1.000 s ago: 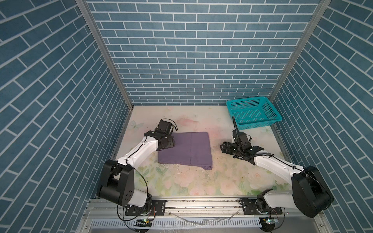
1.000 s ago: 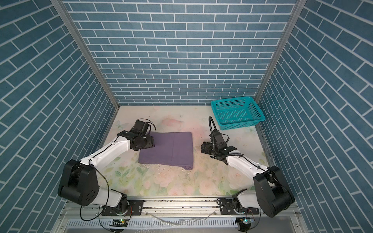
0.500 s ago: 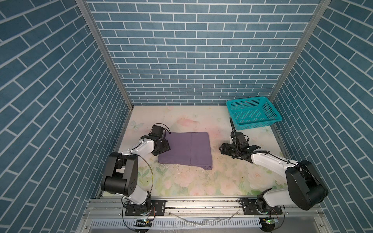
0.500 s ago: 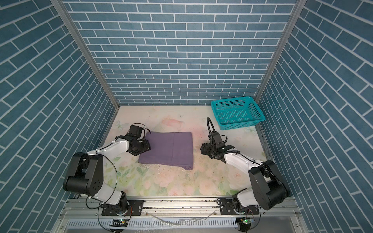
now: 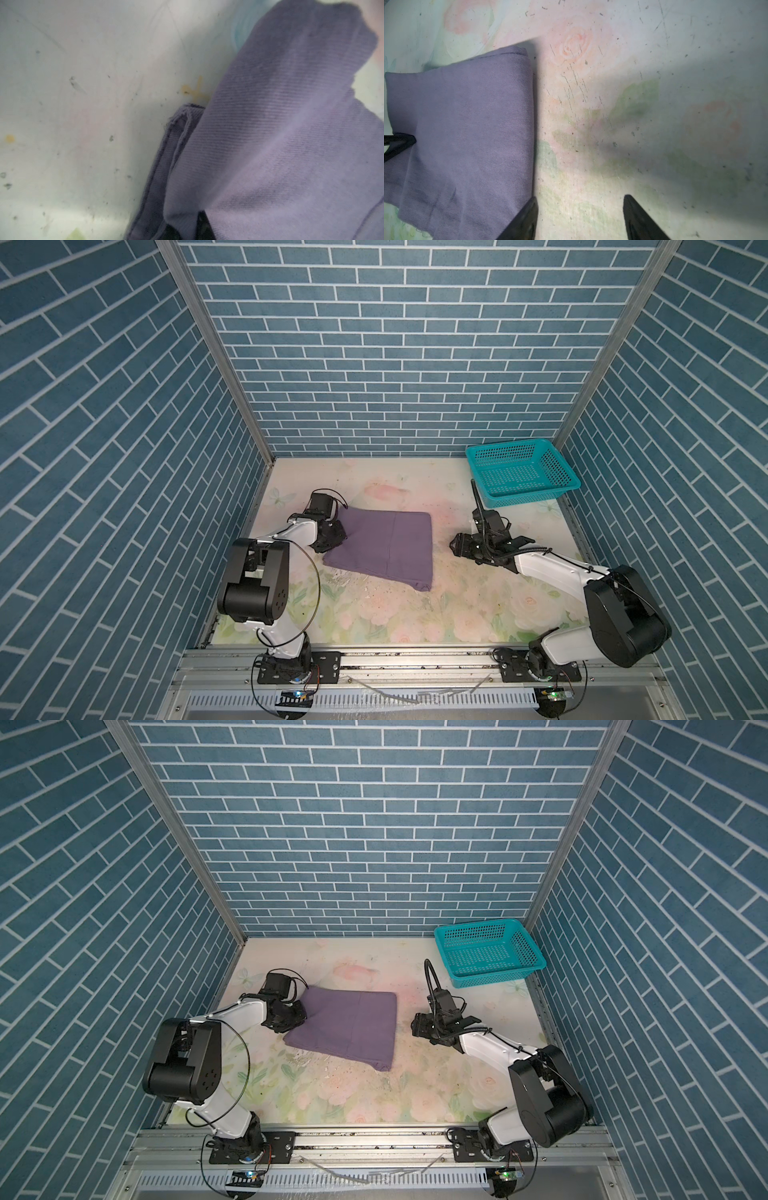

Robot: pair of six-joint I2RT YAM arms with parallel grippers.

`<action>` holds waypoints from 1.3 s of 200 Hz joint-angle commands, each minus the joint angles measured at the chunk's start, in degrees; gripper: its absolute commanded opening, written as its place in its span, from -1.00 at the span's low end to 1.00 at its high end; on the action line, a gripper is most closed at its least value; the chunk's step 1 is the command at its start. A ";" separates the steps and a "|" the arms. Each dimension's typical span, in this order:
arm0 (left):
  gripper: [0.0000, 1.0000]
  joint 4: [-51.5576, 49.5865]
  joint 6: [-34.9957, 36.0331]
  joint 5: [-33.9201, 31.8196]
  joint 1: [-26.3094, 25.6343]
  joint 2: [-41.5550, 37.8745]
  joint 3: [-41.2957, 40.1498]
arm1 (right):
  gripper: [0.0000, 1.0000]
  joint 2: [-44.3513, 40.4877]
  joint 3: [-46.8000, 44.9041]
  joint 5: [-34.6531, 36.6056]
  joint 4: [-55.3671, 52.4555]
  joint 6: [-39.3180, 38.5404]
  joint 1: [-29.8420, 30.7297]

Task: Fold and stack the trousers
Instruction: Move the trousers to the top-left of the table.

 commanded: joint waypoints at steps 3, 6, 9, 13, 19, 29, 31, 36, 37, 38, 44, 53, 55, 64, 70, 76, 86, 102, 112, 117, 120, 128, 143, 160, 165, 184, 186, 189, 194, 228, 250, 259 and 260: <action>-0.83 0.38 -0.56 -2.67 4.16 2.11 0.08 | 0.30 1.02 2.79 -0.47 -0.96 0.01 -0.20; -0.83 0.41 -0.71 -2.57 4.65 2.04 0.08 | 0.30 1.10 2.87 -0.52 -1.00 -0.05 -0.24; -0.84 0.46 -0.80 -2.54 5.11 1.88 0.08 | 0.30 1.13 2.93 -0.53 -1.17 -0.01 -0.23; -0.83 0.45 -0.82 -2.61 5.59 1.74 0.08 | 0.30 1.21 3.05 -0.52 -1.17 -0.05 -0.25; -0.83 0.28 -0.89 -2.73 6.36 1.47 0.12 | 0.30 1.21 3.10 -0.45 -1.25 -0.05 -0.25; -0.83 -0.16 -1.08 -3.35 7.72 0.92 0.07 | 0.30 1.37 3.16 -0.06 -1.25 -0.05 -0.26; -0.83 -0.25 -1.15 -3.55 8.02 0.80 0.01 | 0.30 1.36 3.16 0.02 -1.30 -0.05 -0.25; -0.83 -0.58 -1.30 -3.96 8.63 0.40 -0.16 | 0.29 1.47 3.25 0.22 -1.35 -0.05 -0.26; -0.82 -0.62 -1.37 -4.05 8.76 0.33 -0.17 | 0.29 1.52 3.25 0.28 -1.43 -0.01 -0.25; -0.82 -0.64 -1.40 -4.09 8.86 0.25 -0.22 | 0.29 1.54 3.24 0.31 -1.47 0.01 -0.25; -0.81 -0.81 -1.55 -4.45 9.63 -0.34 -0.63 | 0.29 1.65 3.33 0.34 -1.52 0.11 -0.25; -0.77 -1.25 -1.83 -5.18 10.65 -1.15 -1.06 | 0.29 1.82 3.52 0.11 -1.57 0.30 -0.25; -0.75 -1.26 -1.97 -5.37 10.84 -1.46 -1.20 | 0.29 1.83 3.51 0.02 -1.49 0.36 -0.25; -0.69 -1.62 -2.42 -6.33 11.58 -2.51 -1.79 | 0.29 1.92 3.69 -0.32 -1.51 0.30 -0.25; -0.63 -1.63 -2.62 -6.73 11.90 -3.18 -2.21 | 0.29 1.98 3.77 -0.31 -1.52 0.26 -0.25; -0.58 -1.76 -2.86 -7.17 12.04 -4.12 -2.48 | 0.29 2.01 3.94 -0.35 -1.63 0.06 -0.25; -0.56 -2.15 -3.11 -7.90 12.02 -5.72 -3.01 | 0.29 2.07 4.10 -0.34 -1.84 0.04 -0.25; -0.51 -2.90 -3.79 -9.10 11.96 -9.28 -4.06 | 0.29 1.97 4.12 -0.58 -1.82 0.10 -0.25; -0.49 -3.66 -4.35 -10.49 11.96 -11.87 -4.69 | 0.29 1.85 4.04 -0.62 -1.57 0.08 -0.25; -0.47 -3.84 -4.62 -10.98 11.96 -13.07 -5.13 | 0.29 1.81 3.87 -0.77 -1.32 0.08 -0.25; -0.45 -3.97 -4.74 -11.26 11.89 -13.90 -5.36 | 0.29 1.83 3.74 -0.74 -1.26 0.10 -0.25; -0.36 -4.45 -5.20 -11.80 11.79 -15.96 -5.91 | 0.29 1.71 3.39 -0.76 -0.97 0.36 -0.25; -0.07 -5.82 -5.56 -12.26 11.29 -19.29 -6.21 | 0.29 1.42 2.52 -1.29 -0.06 0.88 -0.25; 0.20 -7.40 -4.93 -13.10 9.65 -22.43 -6.06 | 0.29 1.17 1.76 -2.24 1.02 1.13 -0.26; 0.26 -8.02 -4.64 -13.41 8.84 -23.12 -5.95 | 0.29 1.09 1.55 -2.45 1.26 1.09 -0.25; 0.37 -10.46 -3.60 -14.11 6.54 -24.31 -5.27 | 0.07 1.28 1.00 -4.83 2.63 1.06 -0.30; 0.38 -10.63 -3.56 -13.97 6.52 -24.34 -5.28 | 0.03 1.43 1.04 -5.30 2.86 1.01 -0.26; 0.38 -10.86 -3.54 -13.70 6.43 -24.33 -5.39 | -0.03 1.62 1.21 -6.07 3.06 1.00 -0.25; 0.40 -11.17 -3.54 -13.40 6.42 -24.26 -5.56 | -0.13 2.13 1.46 -7.66 3.41 0.71 -0.26; 0.40 -9.34 -4.46 -10.81 6.47 -24.65 -8.89 | -0.31 6.63 6.03 -12.04 0.06 -2.50 1.76; 0.44 -7.19 -5.02 -8.93 6.51 -24.27 -10.49 | -0.17 10.58 11.52 -8.59 -6.15 -6.67 5.81; 0.44 -7.19 -5.07 -9.04 6.64 -23.67 -10.49 | -0.13 12.53 13.33 -8.12 -7.08 -7.46 7.50; 0.44 -7.22 -5.05 -9.05 6.62 -23.66 -10.52 | -0.13 12.76 13.56 -8.10 -7.11 -7.54 7.62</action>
